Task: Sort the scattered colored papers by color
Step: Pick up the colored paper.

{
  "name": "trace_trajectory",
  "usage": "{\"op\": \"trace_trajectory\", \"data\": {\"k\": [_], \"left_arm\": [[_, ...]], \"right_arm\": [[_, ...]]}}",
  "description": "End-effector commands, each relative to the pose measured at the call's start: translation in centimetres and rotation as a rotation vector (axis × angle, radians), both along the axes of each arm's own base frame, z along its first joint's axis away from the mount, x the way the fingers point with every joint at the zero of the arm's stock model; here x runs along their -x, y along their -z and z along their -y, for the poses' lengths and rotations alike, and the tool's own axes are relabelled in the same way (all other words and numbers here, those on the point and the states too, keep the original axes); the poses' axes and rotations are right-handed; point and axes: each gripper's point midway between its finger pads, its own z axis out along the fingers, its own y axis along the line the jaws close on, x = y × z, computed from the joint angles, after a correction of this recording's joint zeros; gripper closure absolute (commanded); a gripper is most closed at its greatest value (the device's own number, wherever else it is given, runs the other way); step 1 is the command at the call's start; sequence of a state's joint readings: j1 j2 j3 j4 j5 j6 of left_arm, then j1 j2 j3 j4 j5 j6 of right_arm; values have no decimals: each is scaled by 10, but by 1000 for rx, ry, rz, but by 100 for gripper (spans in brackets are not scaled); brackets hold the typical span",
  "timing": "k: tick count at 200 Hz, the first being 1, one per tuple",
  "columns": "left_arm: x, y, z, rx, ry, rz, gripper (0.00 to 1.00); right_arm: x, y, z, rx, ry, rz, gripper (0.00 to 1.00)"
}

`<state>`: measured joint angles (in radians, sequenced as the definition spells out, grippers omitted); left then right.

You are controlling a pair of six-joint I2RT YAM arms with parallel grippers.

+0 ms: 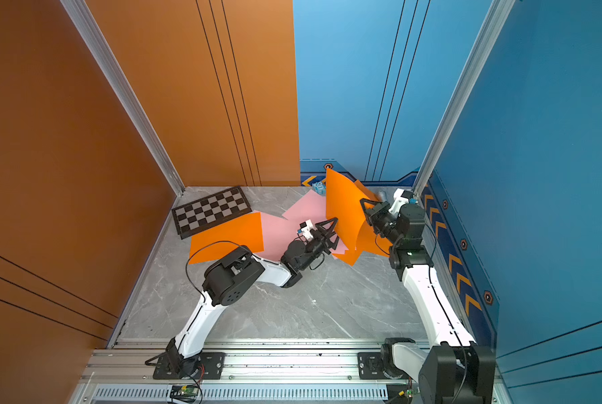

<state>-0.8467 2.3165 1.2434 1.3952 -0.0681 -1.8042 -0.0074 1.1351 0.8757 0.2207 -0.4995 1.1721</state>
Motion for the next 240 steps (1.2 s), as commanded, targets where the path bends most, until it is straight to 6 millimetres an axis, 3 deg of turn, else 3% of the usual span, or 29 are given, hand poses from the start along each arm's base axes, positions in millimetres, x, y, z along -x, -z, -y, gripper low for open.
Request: {"op": "trace_trajectory", "data": {"k": [1,60,91,110,119,124,144,183,217,240], "left_arm": [[-10,-20,-26,13,-46,27,56],[-14,-33,-42,-10,-31,68,100],[-14,-35,-48,-44,-8,101,100],[-12,-30,-66,-102,-2,121,100],[-11,-29,-74,-124,2,127,100],[-9,-16,-81,-153,11,101,100],[-6,-3,-92,-196,103,68,100],[17,37,-100,-337,388,-16,100],[60,83,-123,-540,593,-119,100],[98,120,-162,-865,669,-223,100]], "right_arm": [[6,-1,9,4,24,15,96],[11,25,11,15,21,-33,90],[16,37,13,47,10,-69,44],[22,48,23,78,23,-111,25],[25,54,31,88,36,-127,21],[27,58,36,92,47,-139,19],[32,69,55,102,85,-174,13],[38,97,75,118,116,-254,12],[41,117,73,127,92,-298,11],[42,125,70,146,74,-314,11]]}}
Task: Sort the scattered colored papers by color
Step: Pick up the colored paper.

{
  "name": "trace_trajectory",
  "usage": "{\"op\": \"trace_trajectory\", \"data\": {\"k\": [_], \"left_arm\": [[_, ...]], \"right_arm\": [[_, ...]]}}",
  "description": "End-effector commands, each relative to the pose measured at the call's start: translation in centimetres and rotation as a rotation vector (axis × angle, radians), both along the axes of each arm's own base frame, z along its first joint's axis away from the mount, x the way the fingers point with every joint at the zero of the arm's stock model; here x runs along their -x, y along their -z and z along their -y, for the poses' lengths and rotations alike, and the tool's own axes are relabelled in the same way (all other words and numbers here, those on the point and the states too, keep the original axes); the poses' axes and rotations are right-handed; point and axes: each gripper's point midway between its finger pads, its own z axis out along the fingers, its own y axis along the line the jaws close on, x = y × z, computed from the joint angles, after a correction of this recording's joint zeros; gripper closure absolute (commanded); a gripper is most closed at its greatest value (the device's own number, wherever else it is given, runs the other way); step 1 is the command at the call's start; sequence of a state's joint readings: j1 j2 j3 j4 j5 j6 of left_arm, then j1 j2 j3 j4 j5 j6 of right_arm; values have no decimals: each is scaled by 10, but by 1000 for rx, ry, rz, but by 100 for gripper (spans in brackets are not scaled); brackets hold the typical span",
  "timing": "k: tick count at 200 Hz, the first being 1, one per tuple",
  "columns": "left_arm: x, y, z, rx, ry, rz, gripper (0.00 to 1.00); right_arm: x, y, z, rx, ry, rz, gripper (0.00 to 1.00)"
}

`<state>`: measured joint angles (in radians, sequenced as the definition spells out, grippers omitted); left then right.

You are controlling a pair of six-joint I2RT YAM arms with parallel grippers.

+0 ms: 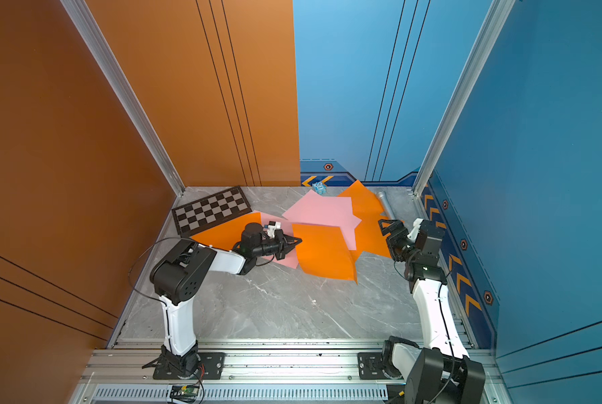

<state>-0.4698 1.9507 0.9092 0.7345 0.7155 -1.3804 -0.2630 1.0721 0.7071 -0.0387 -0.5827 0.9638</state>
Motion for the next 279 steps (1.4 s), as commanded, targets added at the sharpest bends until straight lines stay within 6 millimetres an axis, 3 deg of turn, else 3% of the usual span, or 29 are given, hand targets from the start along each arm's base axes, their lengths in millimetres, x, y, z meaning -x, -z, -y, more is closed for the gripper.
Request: {"op": "trace_trajectory", "data": {"k": [1,11,24,55,94,126,148,153,168,203,239,253,279], "left_arm": [[67,42,-35,-339,233,-73,100],[84,51,-62,-544,281,-78,100],[91,49,-90,-702,308,-55,100],[93,37,-128,-803,275,-43,100],[91,40,-176,-1027,235,-21,100],[81,35,-206,-1112,172,-12,100],[70,28,-218,-1128,124,-7,100],[58,17,-219,-1136,101,25,100],[48,8,-223,-1159,78,41,100],[49,12,-227,-1178,80,10,100],[67,28,-245,-1205,56,-67,100],[77,40,-251,-1208,70,-106,100],[73,40,-246,-1207,86,-101,100]], "right_arm": [[5,15,-6,24,-49,-37,11],[6,17,-10,38,-68,-44,11],[7,22,-19,61,-106,-57,11],[11,34,-71,130,-286,-85,19],[28,48,-137,239,-471,-84,45],[35,57,-180,269,-565,-71,52],[40,67,-213,275,-632,-63,59],[41,70,-221,273,-649,-64,62],[46,80,-246,261,-705,-76,69],[66,99,-307,272,-852,-88,100],[91,113,-357,286,-967,-87,100],[98,126,-369,287,-1008,-117,100],[111,148,-382,273,-1082,-180,100]]}}
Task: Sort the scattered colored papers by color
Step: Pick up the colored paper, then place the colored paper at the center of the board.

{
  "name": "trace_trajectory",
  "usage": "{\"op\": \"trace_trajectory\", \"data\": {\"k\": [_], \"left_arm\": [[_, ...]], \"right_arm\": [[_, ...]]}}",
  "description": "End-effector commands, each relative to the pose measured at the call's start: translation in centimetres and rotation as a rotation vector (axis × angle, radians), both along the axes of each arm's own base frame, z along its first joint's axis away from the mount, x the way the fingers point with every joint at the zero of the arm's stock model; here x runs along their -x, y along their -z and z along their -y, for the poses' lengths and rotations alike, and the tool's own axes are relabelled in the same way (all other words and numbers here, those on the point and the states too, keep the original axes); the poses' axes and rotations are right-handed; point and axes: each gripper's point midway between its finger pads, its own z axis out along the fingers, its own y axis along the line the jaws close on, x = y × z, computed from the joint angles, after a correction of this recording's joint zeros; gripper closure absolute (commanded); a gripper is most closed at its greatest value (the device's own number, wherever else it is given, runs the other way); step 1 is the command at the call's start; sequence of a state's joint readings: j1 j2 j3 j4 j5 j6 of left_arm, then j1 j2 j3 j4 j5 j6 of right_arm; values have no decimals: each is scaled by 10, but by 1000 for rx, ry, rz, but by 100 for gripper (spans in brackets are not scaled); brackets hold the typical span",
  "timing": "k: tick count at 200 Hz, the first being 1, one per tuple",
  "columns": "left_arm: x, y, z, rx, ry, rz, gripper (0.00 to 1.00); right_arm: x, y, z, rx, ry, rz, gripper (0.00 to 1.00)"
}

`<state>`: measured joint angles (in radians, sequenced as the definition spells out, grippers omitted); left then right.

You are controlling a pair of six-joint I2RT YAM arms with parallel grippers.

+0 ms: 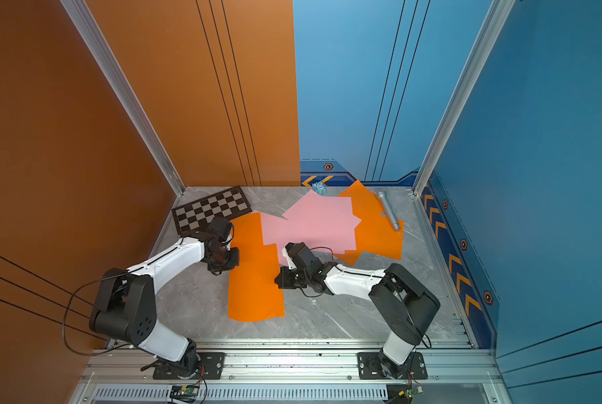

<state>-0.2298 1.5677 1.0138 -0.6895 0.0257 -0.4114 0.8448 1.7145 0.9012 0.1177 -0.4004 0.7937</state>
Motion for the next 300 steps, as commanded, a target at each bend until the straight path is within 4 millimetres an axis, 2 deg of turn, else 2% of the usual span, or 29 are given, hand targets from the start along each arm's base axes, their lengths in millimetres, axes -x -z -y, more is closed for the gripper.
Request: {"op": "trace_trajectory", "data": {"k": [1,18,21,31,65,88,111,152,160,176,185,213,215,219,221,235,253,270,281,300], "left_arm": [[3,2,-5,-30,-4,-22,100],[2,5,-7,-44,-11,-27,100],[-6,-3,-6,-39,-13,-1,100],[-10,-4,-7,-45,-16,6,100],[-12,-2,-8,-55,-18,2,100],[-11,1,-9,-59,-23,-8,100],[-10,4,-10,-66,-27,-15,100],[-15,-1,-17,-84,-56,4,99],[-17,-3,-17,-80,-60,11,95],[-21,-10,-15,-70,-61,32,81],[-23,-14,-15,-66,-63,44,66],[-28,-32,-24,-56,-93,97,35],[-29,-34,-25,-56,-97,104,28],[-29,-37,-27,-55,-103,111,7],[-30,-38,-29,-55,-107,116,1],[-33,-49,-35,-45,-128,146,2],[-37,-59,-45,-52,-152,177,2],[-44,-63,-53,-42,-183,188,2],[-50,-64,-54,-20,-194,186,2],[-62,-66,-48,16,-193,185,2]], "right_arm": [[6,11,-12,-3,-38,-45,100],[14,20,-10,34,-77,-63,100],[15,20,-9,39,-85,-65,100],[22,20,-9,50,-114,-69,100],[60,24,-16,90,-253,-100,100],[77,33,-16,114,-298,-134,100],[86,42,-15,134,-318,-172,100],[91,53,-15,178,-324,-197,100],[92,54,-16,182,-328,-195,100],[94,55,-18,197,-332,-192,100],[96,55,-20,204,-338,-188,100],[96,51,-19,213,-339,-171,100],[95,51,-19,213,-338,-171,100],[95,51,-18,214,-337,-169,100],[95,49,-19,212,-337,-166,100],[92,44,-18,213,-332,-148,100],[83,28,-20,203,-324,-102,100],[66,6,-23,169,-308,-57,90],[50,-10,-23,147,-286,-30,79],[10,-33,-14,111,-210,15,60]]}}
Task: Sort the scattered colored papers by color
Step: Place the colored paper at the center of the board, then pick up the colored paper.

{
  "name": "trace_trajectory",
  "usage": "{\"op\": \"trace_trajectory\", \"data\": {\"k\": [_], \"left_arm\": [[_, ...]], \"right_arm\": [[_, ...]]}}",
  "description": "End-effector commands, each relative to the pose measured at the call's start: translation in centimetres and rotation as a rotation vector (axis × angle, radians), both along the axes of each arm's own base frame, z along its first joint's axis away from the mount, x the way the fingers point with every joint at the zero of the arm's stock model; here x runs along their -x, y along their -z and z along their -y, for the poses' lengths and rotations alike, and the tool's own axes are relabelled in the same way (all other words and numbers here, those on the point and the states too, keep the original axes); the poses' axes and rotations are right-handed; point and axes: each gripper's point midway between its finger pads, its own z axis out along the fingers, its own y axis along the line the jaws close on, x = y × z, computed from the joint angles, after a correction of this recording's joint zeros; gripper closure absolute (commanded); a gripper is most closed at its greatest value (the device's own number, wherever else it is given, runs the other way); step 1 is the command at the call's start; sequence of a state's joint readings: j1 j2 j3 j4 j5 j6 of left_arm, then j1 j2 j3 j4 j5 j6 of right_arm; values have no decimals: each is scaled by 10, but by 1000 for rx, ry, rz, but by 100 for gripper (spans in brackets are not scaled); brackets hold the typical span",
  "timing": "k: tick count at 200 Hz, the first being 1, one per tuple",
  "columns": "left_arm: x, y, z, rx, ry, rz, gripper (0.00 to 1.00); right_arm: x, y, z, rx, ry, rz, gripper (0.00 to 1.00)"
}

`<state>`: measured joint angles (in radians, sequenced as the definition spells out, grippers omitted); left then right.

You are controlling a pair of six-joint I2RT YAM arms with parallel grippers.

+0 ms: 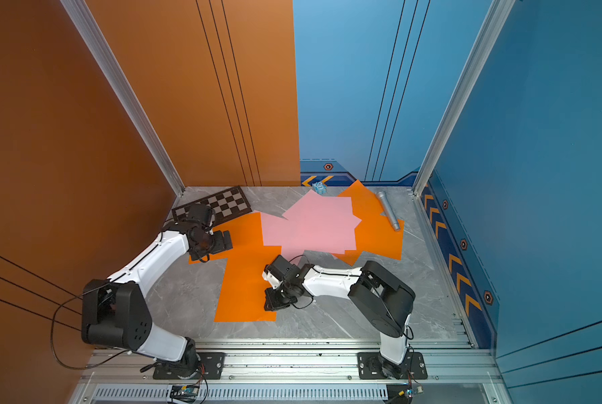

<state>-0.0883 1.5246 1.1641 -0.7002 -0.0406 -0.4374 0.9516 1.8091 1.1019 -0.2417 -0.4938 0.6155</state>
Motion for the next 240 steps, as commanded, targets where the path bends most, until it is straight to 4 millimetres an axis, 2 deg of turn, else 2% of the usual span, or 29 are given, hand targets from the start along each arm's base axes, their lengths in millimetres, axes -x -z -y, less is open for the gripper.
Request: {"op": "trace_trajectory", "data": {"k": [1,24,32,34,56,71,100,113,132,152,171,189,213,240], "left_arm": [[-13,-4,4,44,-1,1,2],[-33,-10,21,104,20,27,2],[-41,-12,31,140,42,45,2],[-43,-13,34,148,48,49,2],[-67,-18,67,216,133,86,2],[-84,-21,91,235,199,105,2],[-117,-24,151,333,343,127,2],[-131,-21,177,378,388,128,2],[-150,-14,211,422,430,127,2],[-167,-5,241,460,455,134,2],[-179,2,270,507,468,141,2],[-190,15,288,533,451,134,2],[-203,35,297,575,396,106,2],[-207,51,300,590,366,83,2]], "right_arm": [[-51,-47,9,-63,81,107,59],[-109,-63,31,-94,201,132,50],[-120,-64,33,-92,222,143,49],[-134,-65,44,-90,257,147,48],[-180,-64,78,-77,392,147,42],[-205,-60,110,-58,496,137,39],[-242,-58,182,-13,666,142,31],[-254,-53,216,29,740,136,29],[-268,-46,255,74,811,119,26],[-278,-37,283,110,852,99,24],[-285,-26,296,130,862,75,22],[-290,-17,305,143,868,56,21],[-293,-5,314,156,879,34,21],[-298,1,320,148,886,19,21]]}}
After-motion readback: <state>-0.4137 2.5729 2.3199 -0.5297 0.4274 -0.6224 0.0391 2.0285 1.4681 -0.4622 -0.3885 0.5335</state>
